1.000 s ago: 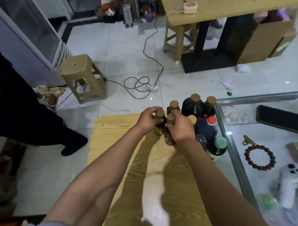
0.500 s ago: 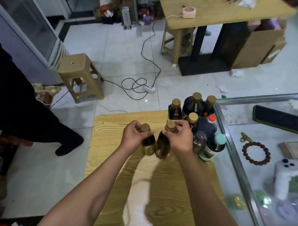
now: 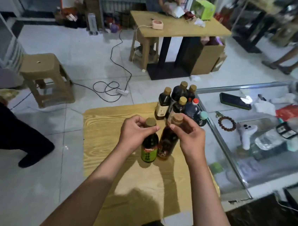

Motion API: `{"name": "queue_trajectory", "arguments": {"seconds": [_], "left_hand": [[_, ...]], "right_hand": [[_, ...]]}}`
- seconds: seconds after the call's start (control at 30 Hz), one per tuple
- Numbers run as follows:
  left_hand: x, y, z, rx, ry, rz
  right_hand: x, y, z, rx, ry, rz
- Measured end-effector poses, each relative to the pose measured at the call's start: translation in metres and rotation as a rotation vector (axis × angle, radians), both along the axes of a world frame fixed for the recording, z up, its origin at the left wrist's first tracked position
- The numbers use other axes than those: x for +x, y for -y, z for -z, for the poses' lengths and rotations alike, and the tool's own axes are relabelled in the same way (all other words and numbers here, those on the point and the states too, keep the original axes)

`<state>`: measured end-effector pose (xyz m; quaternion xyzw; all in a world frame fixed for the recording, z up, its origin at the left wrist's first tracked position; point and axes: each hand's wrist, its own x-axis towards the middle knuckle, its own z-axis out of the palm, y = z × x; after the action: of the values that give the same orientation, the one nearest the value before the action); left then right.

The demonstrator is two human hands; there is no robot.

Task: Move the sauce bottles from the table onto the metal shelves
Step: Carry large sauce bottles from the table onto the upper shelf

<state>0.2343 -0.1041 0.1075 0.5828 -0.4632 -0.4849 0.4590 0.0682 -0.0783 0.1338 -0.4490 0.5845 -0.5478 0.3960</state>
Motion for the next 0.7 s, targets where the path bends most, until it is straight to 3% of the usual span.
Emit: {"name": "queue_trajectory", "arguments": {"seconds": [0.33,0.7], "left_hand": [[-0.013,-0.060,-0.045,-0.131,-0.110,0.204],[-0.119,-0.122,-0.083,-0.239,-0.147,0.523]], "right_hand": [[-0.015,-0.095,-0.048,-0.060,-0.020,0.117],[-0.094,-0.213,-0.086,-0.090,0.002,0.266]]}}
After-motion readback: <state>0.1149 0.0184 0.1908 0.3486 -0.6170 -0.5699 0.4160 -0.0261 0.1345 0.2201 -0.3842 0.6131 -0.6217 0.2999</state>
